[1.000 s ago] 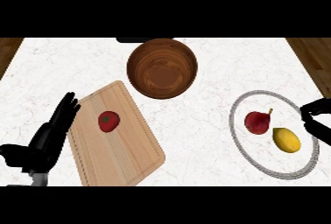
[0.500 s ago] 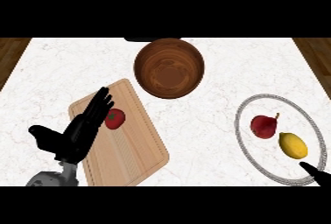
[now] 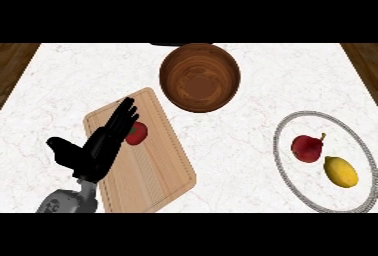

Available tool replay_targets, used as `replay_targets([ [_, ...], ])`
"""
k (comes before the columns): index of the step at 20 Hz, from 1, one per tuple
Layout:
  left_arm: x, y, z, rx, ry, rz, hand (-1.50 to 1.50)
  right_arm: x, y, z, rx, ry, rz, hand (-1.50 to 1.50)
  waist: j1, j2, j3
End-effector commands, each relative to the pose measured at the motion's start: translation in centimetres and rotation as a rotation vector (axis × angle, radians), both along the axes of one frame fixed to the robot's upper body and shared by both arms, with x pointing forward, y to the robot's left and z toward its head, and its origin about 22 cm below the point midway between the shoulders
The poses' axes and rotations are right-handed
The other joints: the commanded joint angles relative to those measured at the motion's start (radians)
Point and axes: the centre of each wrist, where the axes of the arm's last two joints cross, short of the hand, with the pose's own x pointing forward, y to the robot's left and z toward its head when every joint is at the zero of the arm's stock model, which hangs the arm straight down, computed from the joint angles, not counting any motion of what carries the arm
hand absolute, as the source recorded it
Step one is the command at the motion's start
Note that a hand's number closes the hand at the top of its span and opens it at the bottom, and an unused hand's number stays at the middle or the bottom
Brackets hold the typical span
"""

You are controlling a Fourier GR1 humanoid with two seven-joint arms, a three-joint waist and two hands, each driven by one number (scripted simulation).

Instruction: Pick the lemon from the placemat and place it in the bowl

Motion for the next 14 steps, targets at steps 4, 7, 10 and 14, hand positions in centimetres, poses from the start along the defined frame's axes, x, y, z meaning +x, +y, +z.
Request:
replay_targets([
  [4, 1.1, -0.3, 0.7, -0.019, 0.001, -0.037, 0.0, 2.1, 3.8, 3.3, -0.035, 0.284, -0.111, -1.5, 0.026, 0.003, 0.003],
  [7, 2.3, -0.7, 0.7, -0.007, -0.009, -0.024, 0.0, 5.1, 4.0, 3.9, 0.018, 0.319, -0.157, -1.5, 0.028, 0.005, 0.004],
  [10, -0.7, -0.6, 0.2, 0.003, -0.002, -0.022, 0.0, 5.0, 4.3, 1.2, 0.008, 0.395, -0.205, -1.5, 0.027, 0.0, 0.005],
  [14, 0.2, 1.1, 0.2, -0.01, 0.005, -0.026, 0.0, 6.7, 5.0, 0.8, 0.003, 0.453, -0.235, -1.5, 0.021, -0.001, 0.005],
])
